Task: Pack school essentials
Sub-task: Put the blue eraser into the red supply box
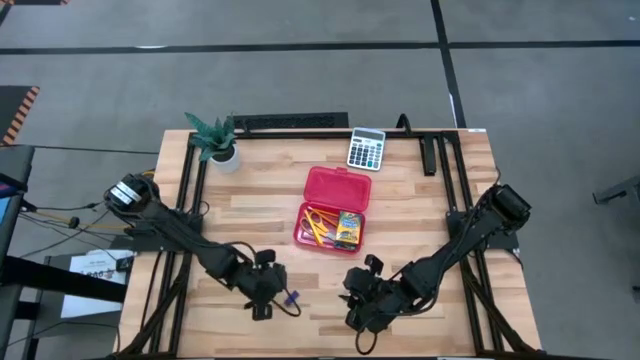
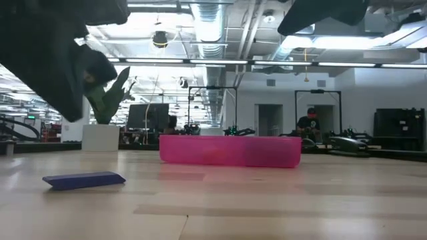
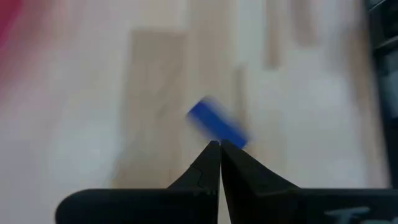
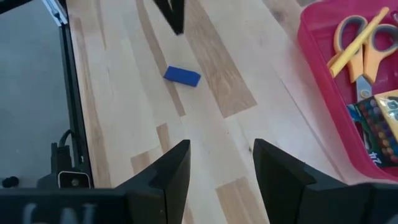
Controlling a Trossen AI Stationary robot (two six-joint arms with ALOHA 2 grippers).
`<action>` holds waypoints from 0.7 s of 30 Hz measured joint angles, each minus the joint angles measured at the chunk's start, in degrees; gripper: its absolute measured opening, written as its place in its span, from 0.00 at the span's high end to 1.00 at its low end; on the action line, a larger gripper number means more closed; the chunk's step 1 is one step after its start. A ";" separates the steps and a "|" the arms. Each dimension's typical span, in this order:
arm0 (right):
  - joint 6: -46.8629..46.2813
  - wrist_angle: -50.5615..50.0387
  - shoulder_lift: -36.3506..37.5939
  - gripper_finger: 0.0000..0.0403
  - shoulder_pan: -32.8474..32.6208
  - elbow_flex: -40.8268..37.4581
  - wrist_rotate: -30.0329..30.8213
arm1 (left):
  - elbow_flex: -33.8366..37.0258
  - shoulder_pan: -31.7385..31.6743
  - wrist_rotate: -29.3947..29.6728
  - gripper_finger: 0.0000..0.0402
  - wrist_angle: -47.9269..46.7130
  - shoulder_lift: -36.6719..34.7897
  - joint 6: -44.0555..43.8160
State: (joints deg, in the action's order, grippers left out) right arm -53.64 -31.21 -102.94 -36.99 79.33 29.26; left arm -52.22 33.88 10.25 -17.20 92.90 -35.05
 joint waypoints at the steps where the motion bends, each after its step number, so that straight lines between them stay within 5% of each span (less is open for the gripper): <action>1: 0.10 -0.05 0.00 0.55 0.00 0.00 0.00 | 1.18 0.11 -0.09 1.00 4.08 0.20 -0.01; 12: -2.39 0.17 0.00 0.55 -0.16 0.00 0.66 | 10.25 5.24 8.43 1.00 18.04 0.27 -4.73; 21: 1.65 -0.05 0.00 0.55 -0.16 0.00 0.96 | 7.32 7.72 12.52 1.00 21.07 7.68 -15.06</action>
State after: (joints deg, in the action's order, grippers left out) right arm -51.99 -31.27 -102.94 -37.16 79.33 30.22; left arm -44.90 41.60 22.77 3.87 100.58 -50.12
